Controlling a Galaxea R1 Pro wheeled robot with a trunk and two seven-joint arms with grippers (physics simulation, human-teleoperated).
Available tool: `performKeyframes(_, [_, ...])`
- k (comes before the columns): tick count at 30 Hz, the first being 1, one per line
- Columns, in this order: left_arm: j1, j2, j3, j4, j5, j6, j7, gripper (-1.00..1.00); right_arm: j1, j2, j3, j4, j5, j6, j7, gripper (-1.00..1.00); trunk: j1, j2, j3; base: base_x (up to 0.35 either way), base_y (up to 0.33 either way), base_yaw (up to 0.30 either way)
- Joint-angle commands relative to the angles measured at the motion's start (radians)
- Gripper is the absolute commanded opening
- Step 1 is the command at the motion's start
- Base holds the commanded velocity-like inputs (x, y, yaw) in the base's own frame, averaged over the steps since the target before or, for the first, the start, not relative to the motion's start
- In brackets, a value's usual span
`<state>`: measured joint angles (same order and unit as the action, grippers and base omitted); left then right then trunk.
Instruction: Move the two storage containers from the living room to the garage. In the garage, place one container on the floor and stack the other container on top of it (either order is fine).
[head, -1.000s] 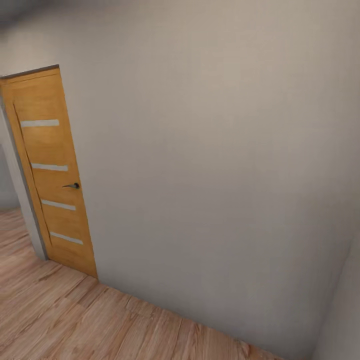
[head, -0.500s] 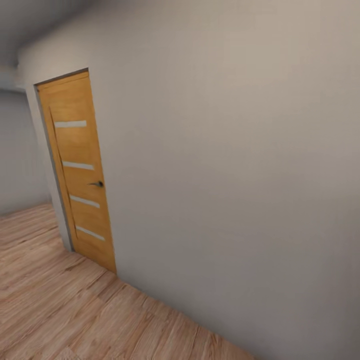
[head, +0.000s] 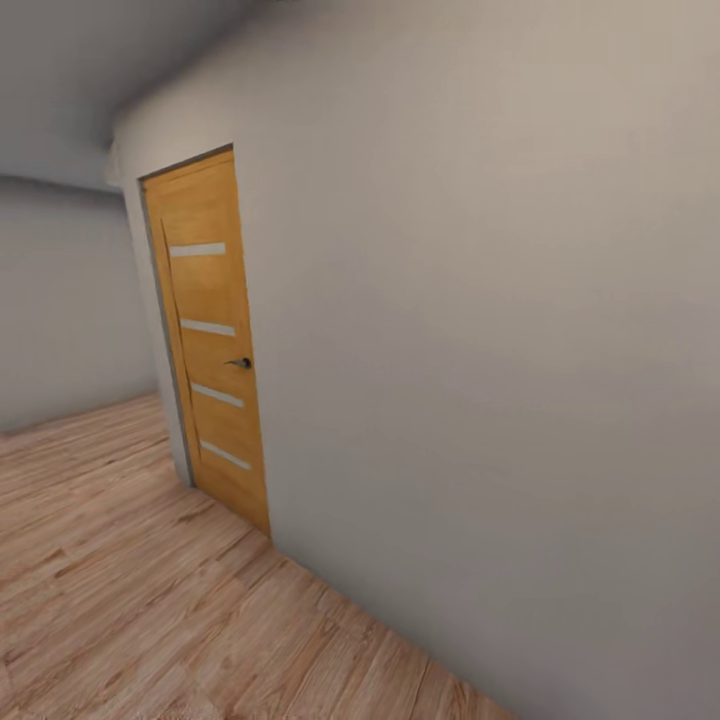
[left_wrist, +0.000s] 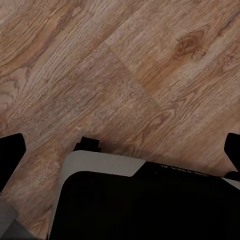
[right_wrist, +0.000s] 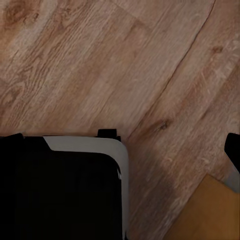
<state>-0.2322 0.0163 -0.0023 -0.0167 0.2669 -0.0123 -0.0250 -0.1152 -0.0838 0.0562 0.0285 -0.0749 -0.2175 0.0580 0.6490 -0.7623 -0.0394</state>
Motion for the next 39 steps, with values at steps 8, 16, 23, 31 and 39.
performKeyframes(8, [-0.001,0.000,0.000,0.000,0.006,-0.002,-0.003,1.00,-0.001,-0.002,0.007,0.003,-0.008,-0.006,0.005,1.00,0.000,-0.002,-0.002,0.000,0.000,0.269])
performKeyframes(16, [-0.001,0.001,-0.002,0.000,0.006,-0.001,-0.003,1.00,-0.001,-0.002,0.008,0.003,0.019,-0.006,0.005,1.00,0.000,-0.002,-0.002,0.000,0.000,0.269])
performKeyframes(23, [-0.001,0.001,-0.001,0.000,0.006,-0.001,-0.003,1.00,-0.001,0.002,0.009,0.004,0.036,-0.005,0.005,1.00,0.000,-0.002,-0.002,0.000,0.000,0.269])
performKeyframes(31, [-0.001,0.002,-0.002,0.000,0.006,-0.001,-0.003,1.00,-0.001,-0.001,0.010,0.004,0.038,-0.006,0.005,1.00,0.000,-0.002,-0.002,0.000,0.000,0.269])
performKeyframes(39, [-0.001,0.001,-0.002,0.000,0.006,-0.001,-0.003,1.00,-0.001,-0.002,0.011,0.004,0.040,-0.005,0.005,1.00,0.000,-0.002,-0.002,0.000,0.000,0.269])
